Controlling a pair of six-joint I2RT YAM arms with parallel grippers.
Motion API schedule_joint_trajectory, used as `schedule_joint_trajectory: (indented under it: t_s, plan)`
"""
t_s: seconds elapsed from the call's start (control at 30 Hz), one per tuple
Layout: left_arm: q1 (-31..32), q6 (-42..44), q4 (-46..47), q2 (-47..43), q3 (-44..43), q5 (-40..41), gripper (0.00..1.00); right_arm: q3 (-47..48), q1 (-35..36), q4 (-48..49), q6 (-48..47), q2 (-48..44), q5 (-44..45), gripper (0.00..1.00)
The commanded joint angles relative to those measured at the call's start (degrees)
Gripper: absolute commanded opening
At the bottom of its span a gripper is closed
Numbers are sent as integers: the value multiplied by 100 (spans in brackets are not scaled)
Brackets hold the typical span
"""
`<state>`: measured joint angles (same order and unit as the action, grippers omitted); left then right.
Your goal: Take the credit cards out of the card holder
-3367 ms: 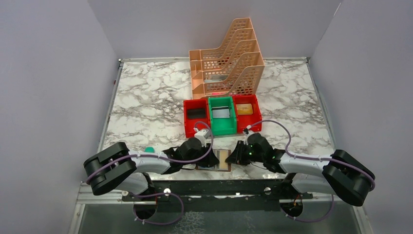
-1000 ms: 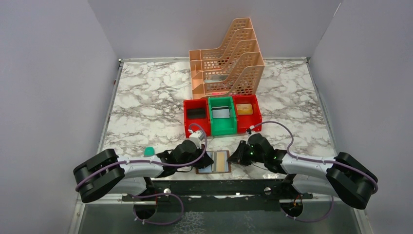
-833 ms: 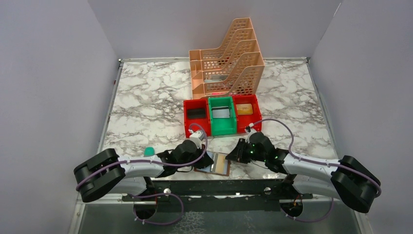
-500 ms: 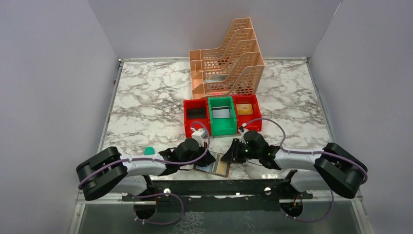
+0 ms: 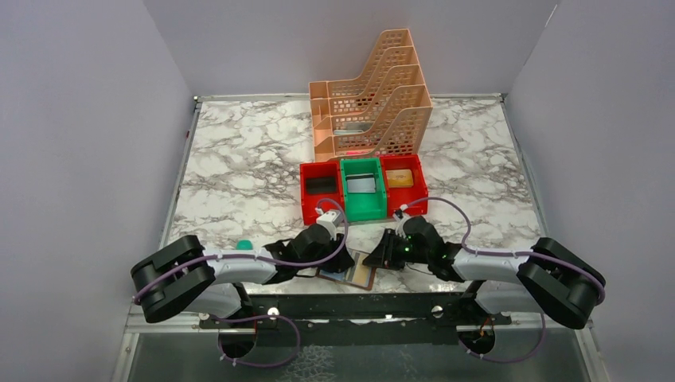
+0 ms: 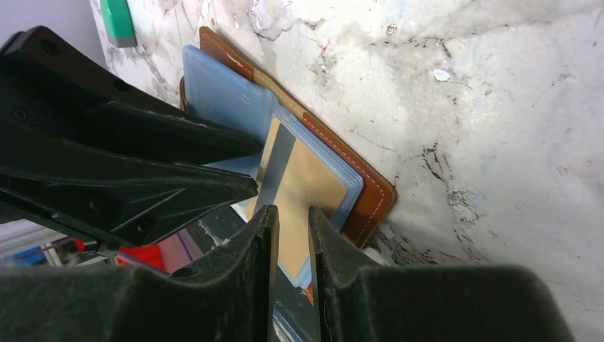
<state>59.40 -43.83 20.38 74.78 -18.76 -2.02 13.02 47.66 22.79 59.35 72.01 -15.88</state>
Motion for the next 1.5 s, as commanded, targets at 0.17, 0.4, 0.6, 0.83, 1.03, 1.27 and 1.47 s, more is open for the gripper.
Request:
schedule_joint_trajectory:
  t_s: [0.17,0.4,0.6,0.83,1.03,1.27,1.47]
  plan:
    - [35,316,-400,52,-154,26,39,255,15,-700,-540,-196,-319,28]
    - [91,209,-252,319,-80,-33,26,268,15,-567,-399,172,-381,25]
    - [123,118,-209,-6,134,64,22,395,15,-812,-376,391,-39,24]
    - [124,42,-175,-308,332,181,21,641,15,-1003,-747,-85,-509,26]
    - [117,39,-35,-394,432,144,25,324,15,-957,-749,-634,-598,30]
    - [120,53,-7,-248,398,97,27,274,24,-716,-540,-337,-897,32]
    - [118,67,0,-458,481,84,30,213,24,-597,-563,155,-928,35]
